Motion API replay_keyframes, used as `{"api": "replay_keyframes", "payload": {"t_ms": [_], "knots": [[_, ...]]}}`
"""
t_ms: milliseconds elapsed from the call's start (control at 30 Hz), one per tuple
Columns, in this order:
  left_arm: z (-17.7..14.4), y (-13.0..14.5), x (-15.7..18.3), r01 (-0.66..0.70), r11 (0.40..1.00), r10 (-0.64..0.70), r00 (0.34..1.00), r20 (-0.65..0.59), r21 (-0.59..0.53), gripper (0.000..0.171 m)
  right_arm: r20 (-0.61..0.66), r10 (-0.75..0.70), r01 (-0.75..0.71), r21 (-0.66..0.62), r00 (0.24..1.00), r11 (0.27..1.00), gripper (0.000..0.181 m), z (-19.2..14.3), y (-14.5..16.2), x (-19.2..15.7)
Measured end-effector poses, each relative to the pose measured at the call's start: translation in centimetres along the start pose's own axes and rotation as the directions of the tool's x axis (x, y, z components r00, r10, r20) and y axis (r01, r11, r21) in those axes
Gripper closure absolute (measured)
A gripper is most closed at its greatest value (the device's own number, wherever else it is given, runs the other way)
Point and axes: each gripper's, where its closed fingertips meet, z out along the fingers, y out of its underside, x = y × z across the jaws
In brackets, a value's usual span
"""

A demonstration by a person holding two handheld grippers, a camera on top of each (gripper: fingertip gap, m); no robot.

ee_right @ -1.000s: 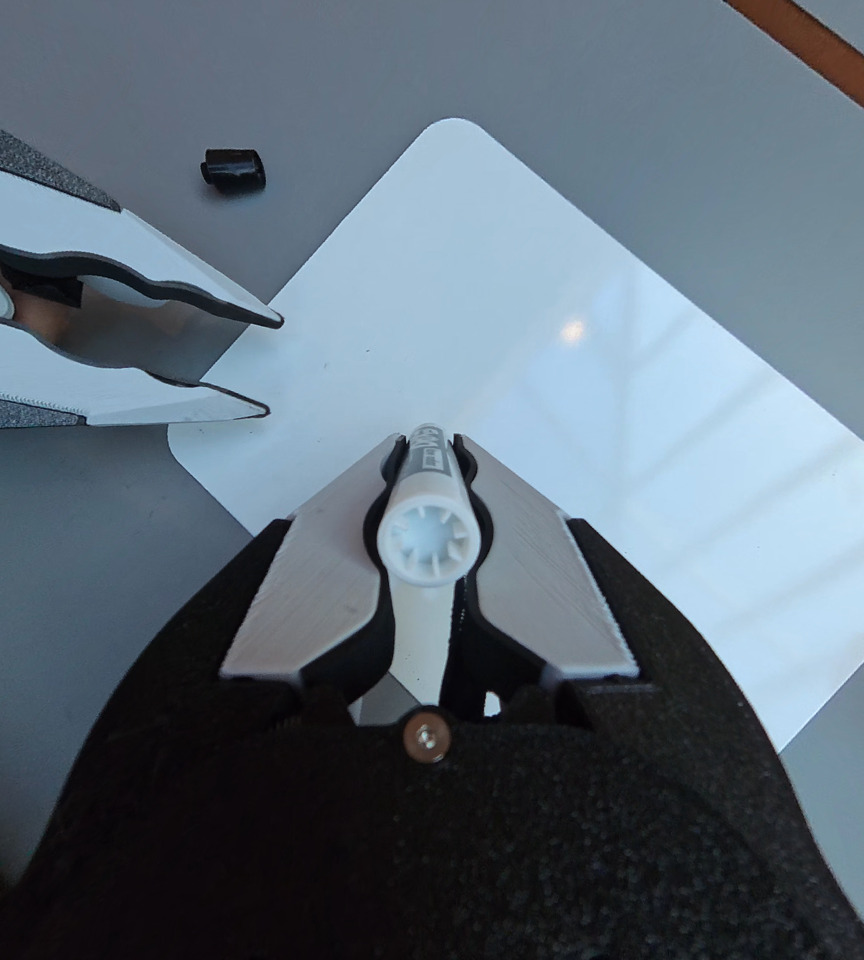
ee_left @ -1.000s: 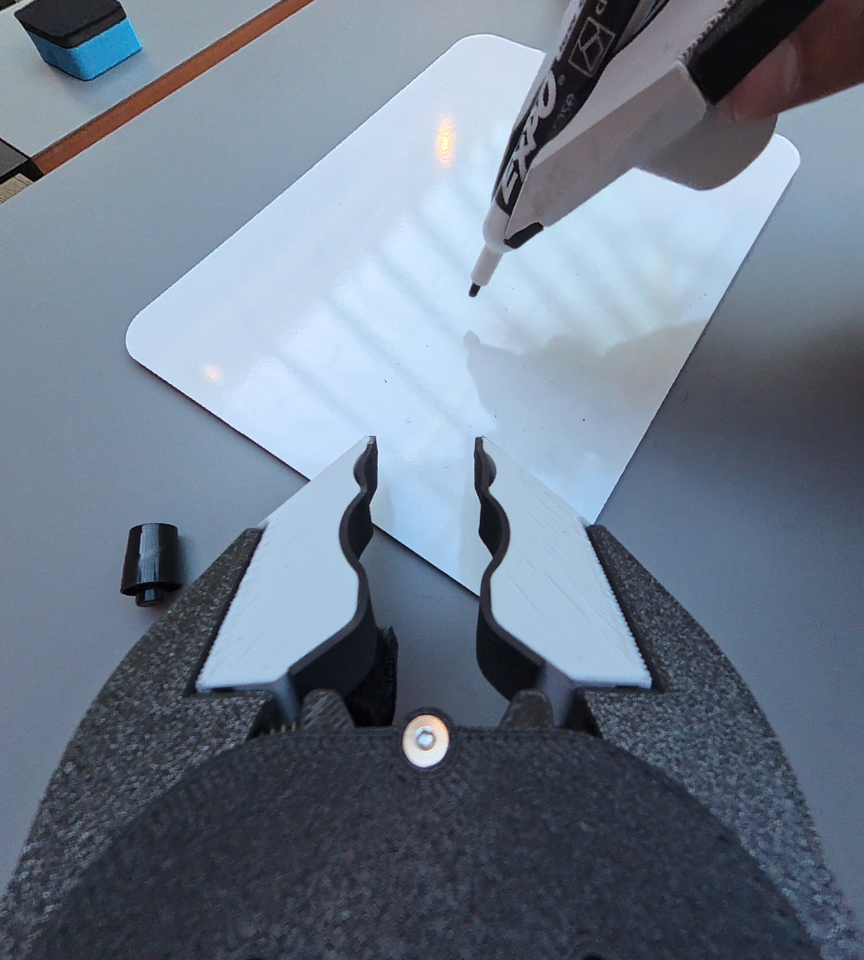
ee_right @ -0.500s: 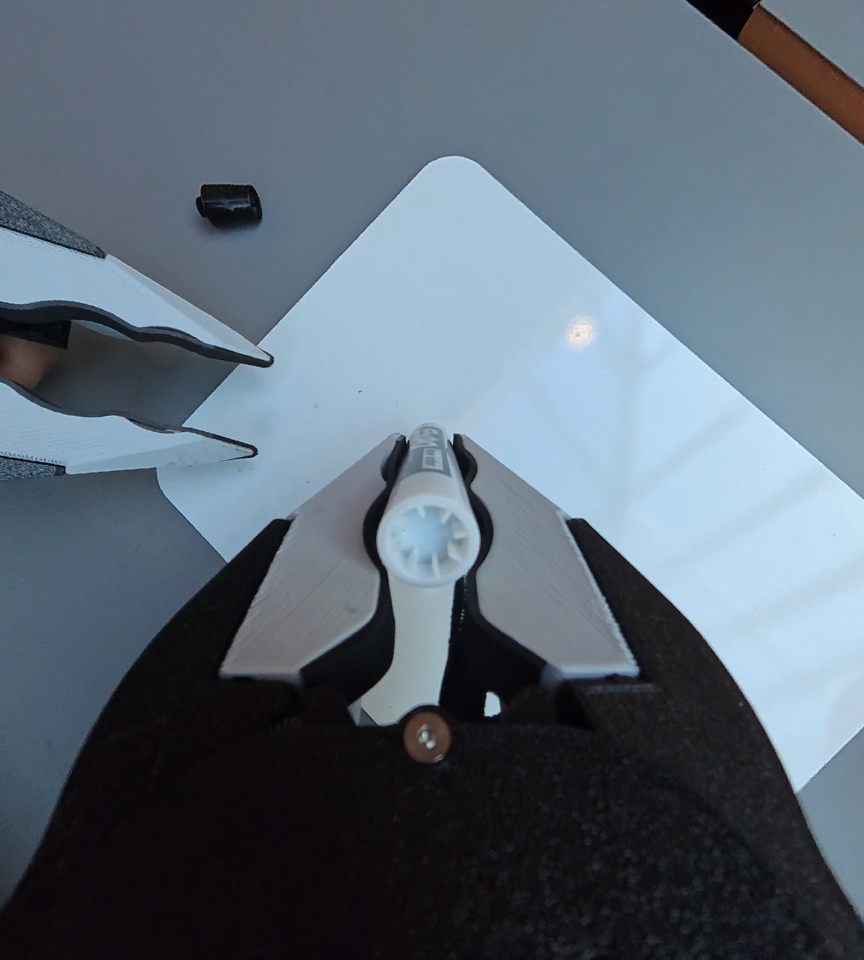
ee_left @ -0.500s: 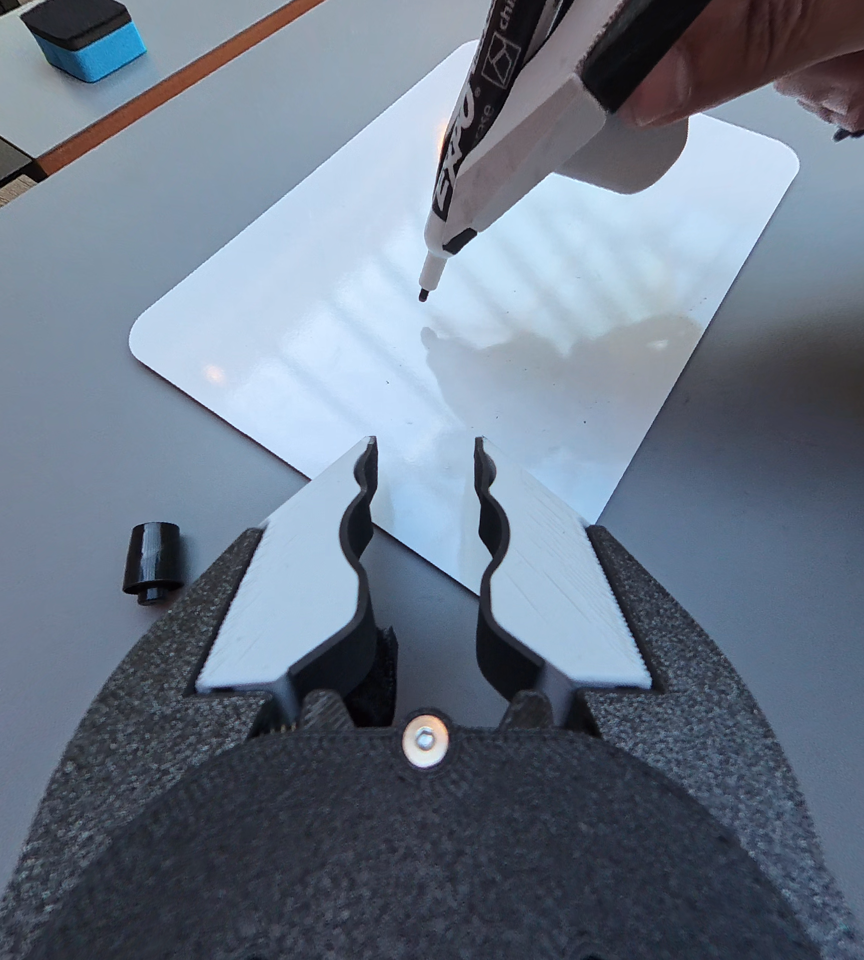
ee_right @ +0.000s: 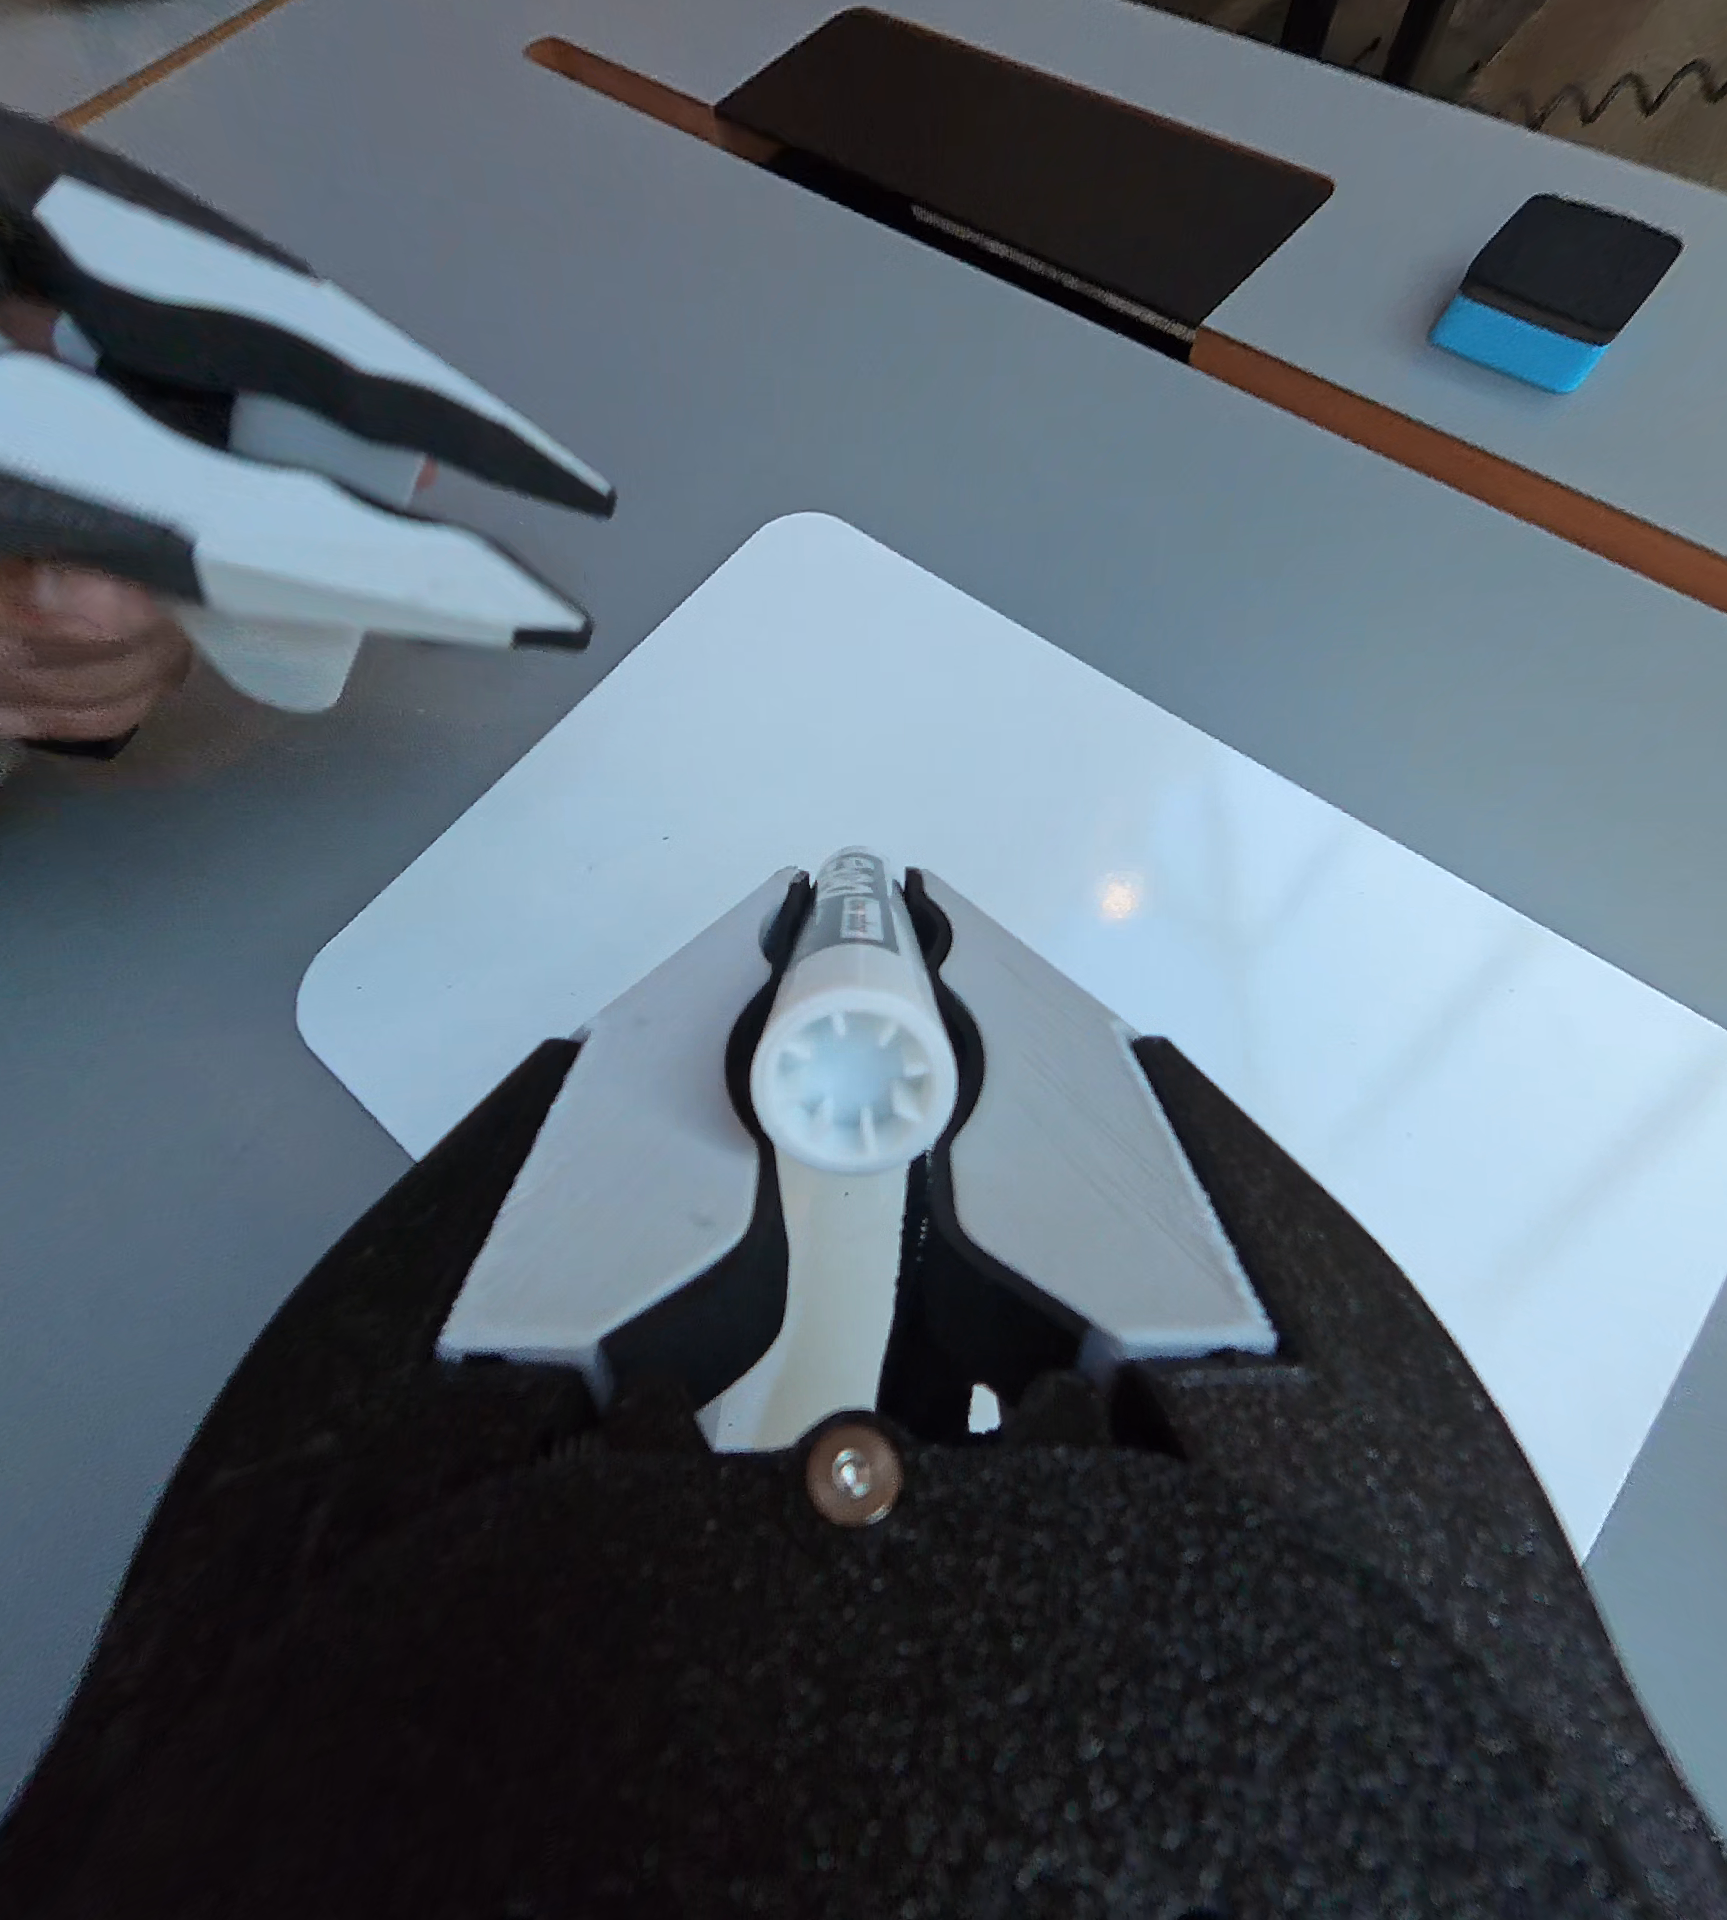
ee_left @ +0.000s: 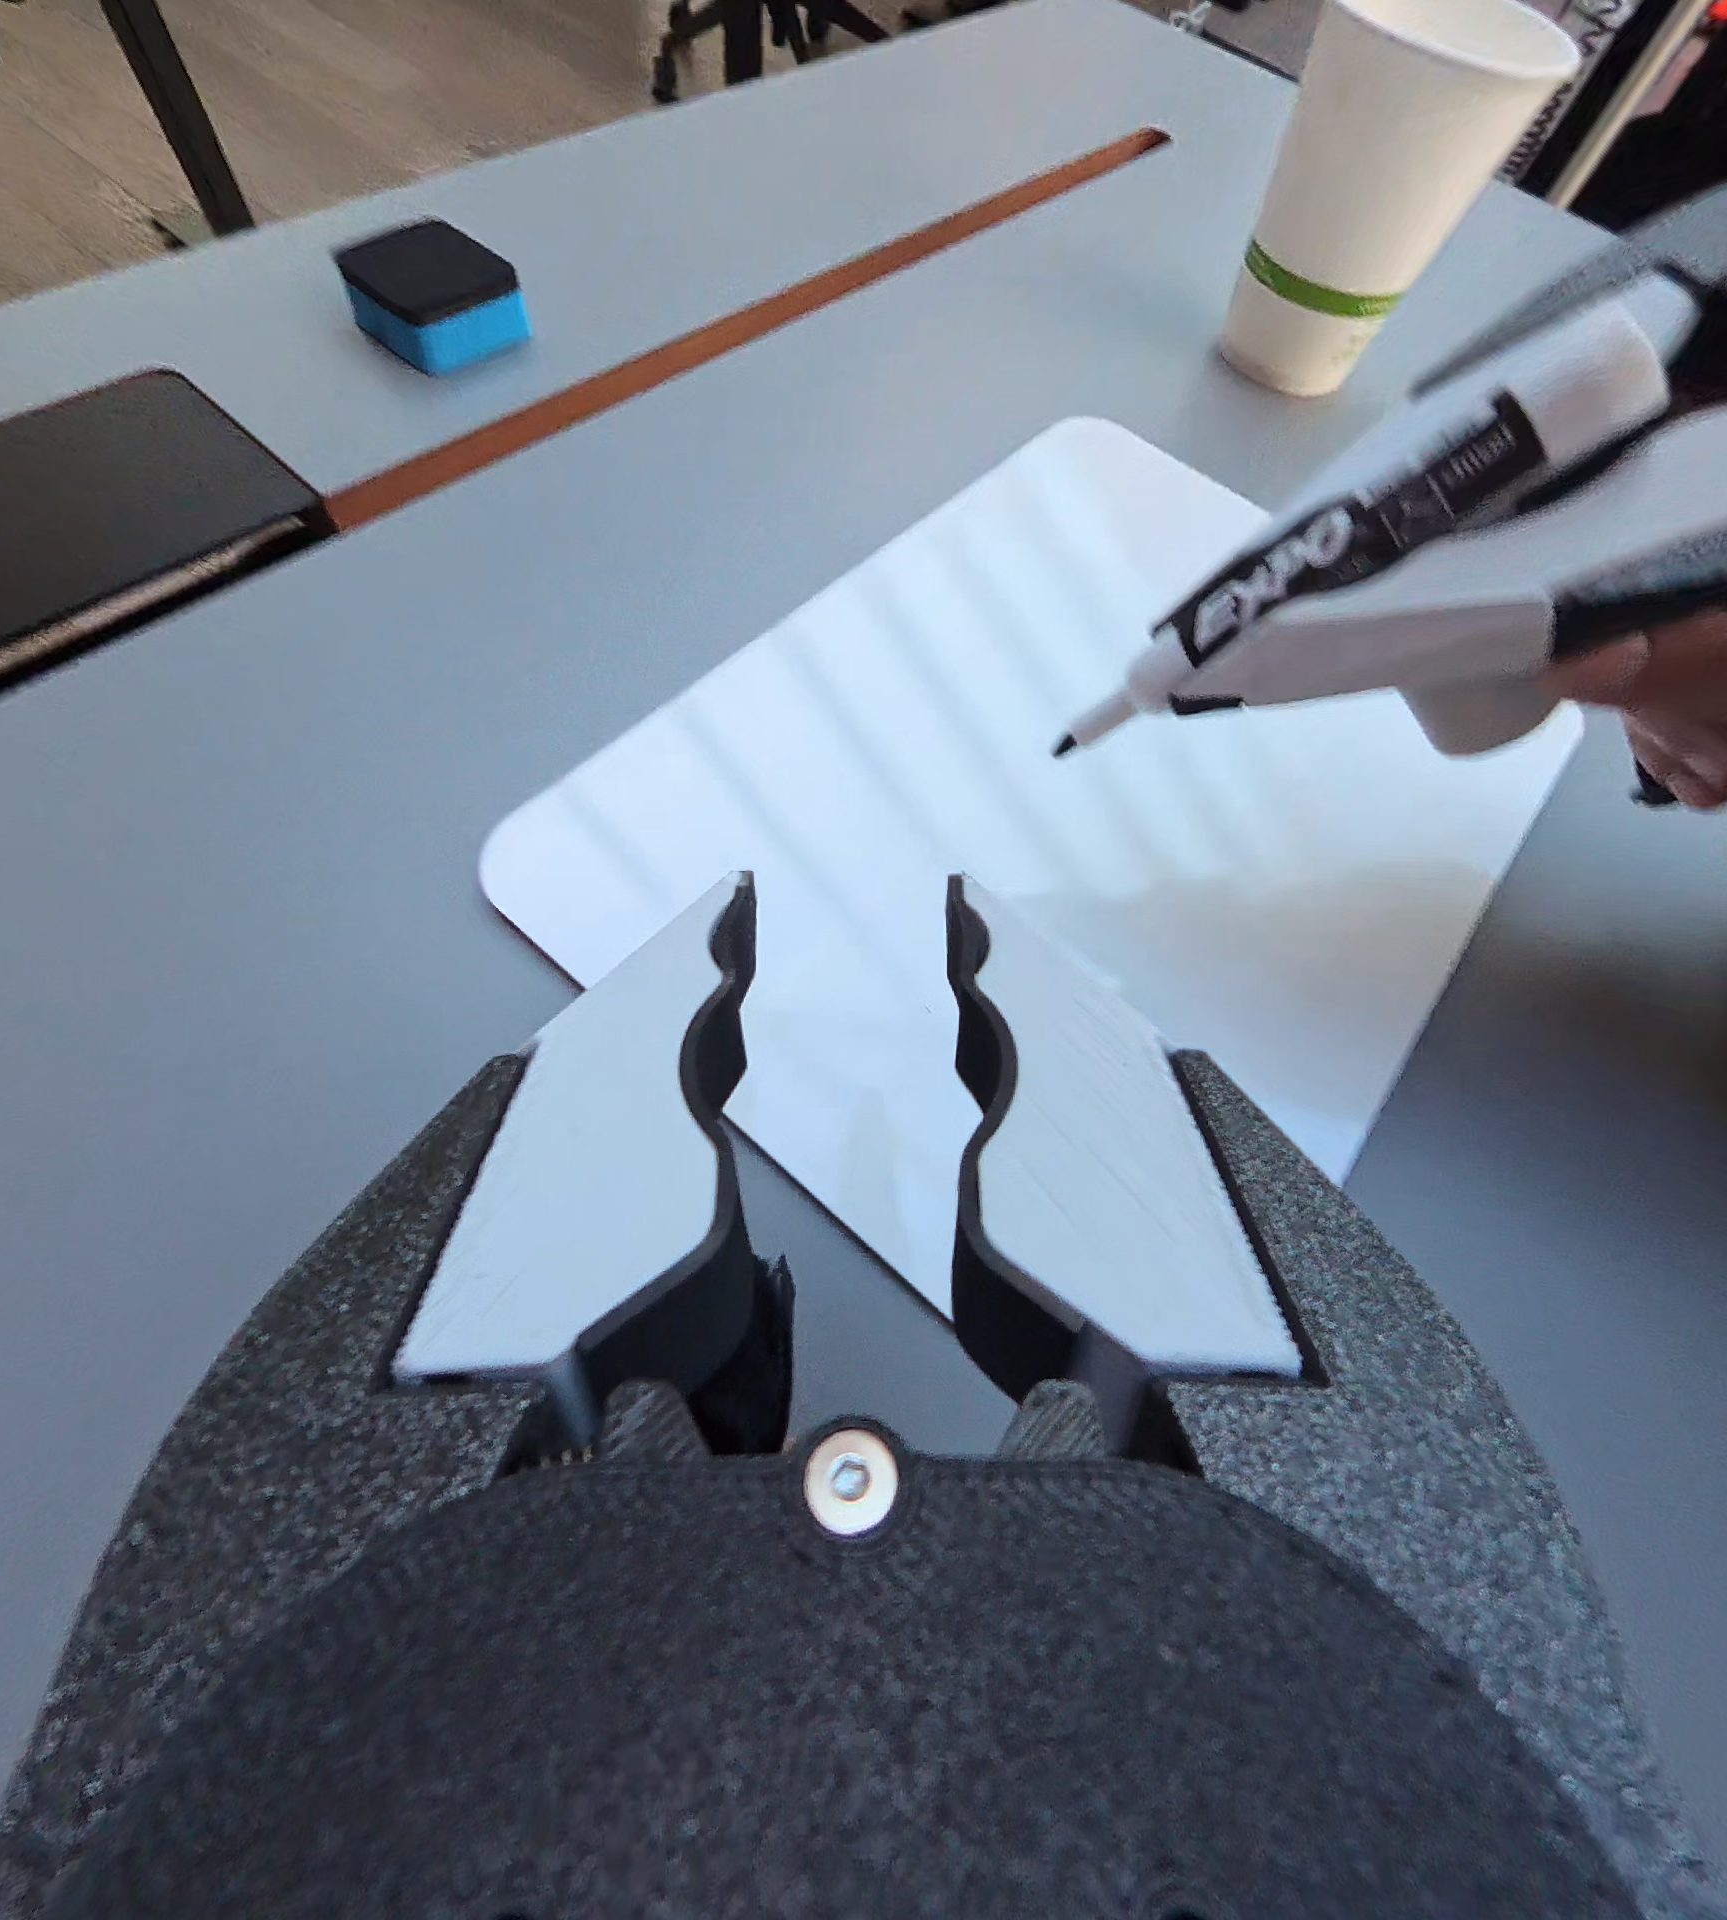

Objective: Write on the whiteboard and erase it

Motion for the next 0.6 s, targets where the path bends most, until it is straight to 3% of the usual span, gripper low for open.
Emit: {"api": "replay_keyframes", "payload": {"t_ms": [133, 233, 367, 600], "knots": [[3.6, -5.8, -4.2, -0.038, 0.998, 0.033, 0.994, 0.102, 0.05, 0.134, -0.004, -0.016, 0.017, 0.076, 1.0, 0.997, 0.163, -0.3, -0.4, -0.1], [6.7, -8.0, -5.3, -0.008, 0.998, 0.0, 0.992, 0.128, 0.064, 0.134, 0.007, -0.022, 0.021, 0.079, 1.0, 0.997, 0.163, -0.4, -0.4, -0.1], [8.0, -7.8, -6.5, -0.011, 0.999, 0.002, 0.978, 0.208, 0.045, 0.135, 0.027, -0.007, 0.005, 0.078, 1.0, 0.997, 0.163, -0.3, -0.2, -0.2], [7.4, -7.0, -6.1, -0.003, 0.999, -0.005, 0.978, 0.208, 0.038, 0.135, 0.067, -0.002, -0.002, 0.062, 0.998, 0.998, 0.163, 0.5, 0.2, -1.2]]}}
